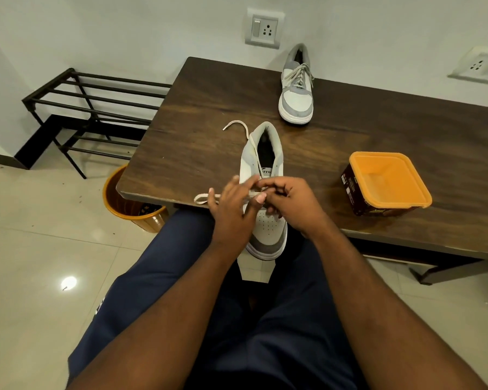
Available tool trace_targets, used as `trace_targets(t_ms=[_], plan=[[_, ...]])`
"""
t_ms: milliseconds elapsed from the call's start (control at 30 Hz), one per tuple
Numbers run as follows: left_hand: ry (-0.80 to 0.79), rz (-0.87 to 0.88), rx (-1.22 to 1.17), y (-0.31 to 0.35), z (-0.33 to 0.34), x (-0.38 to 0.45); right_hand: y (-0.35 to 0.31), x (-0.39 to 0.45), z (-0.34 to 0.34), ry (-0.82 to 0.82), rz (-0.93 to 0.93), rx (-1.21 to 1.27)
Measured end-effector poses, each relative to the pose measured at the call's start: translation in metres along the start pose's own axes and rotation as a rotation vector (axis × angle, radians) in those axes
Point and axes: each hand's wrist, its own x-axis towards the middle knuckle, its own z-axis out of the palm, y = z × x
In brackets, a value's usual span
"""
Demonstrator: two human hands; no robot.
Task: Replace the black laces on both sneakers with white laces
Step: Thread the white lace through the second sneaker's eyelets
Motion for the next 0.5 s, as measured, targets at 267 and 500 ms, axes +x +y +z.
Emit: trace_targets(t_ms=[267,500], plan=[[0.047,-0.149,-0.535,0.001,-0.009,-0.001,0.009,0.005,0.009,0.124,-0.029,0.047],[0.136,-0.219,-0.348,-0.012,-0.006,0.001,0.020,0.007,0.007,0.265,-0.077,-0.025]])
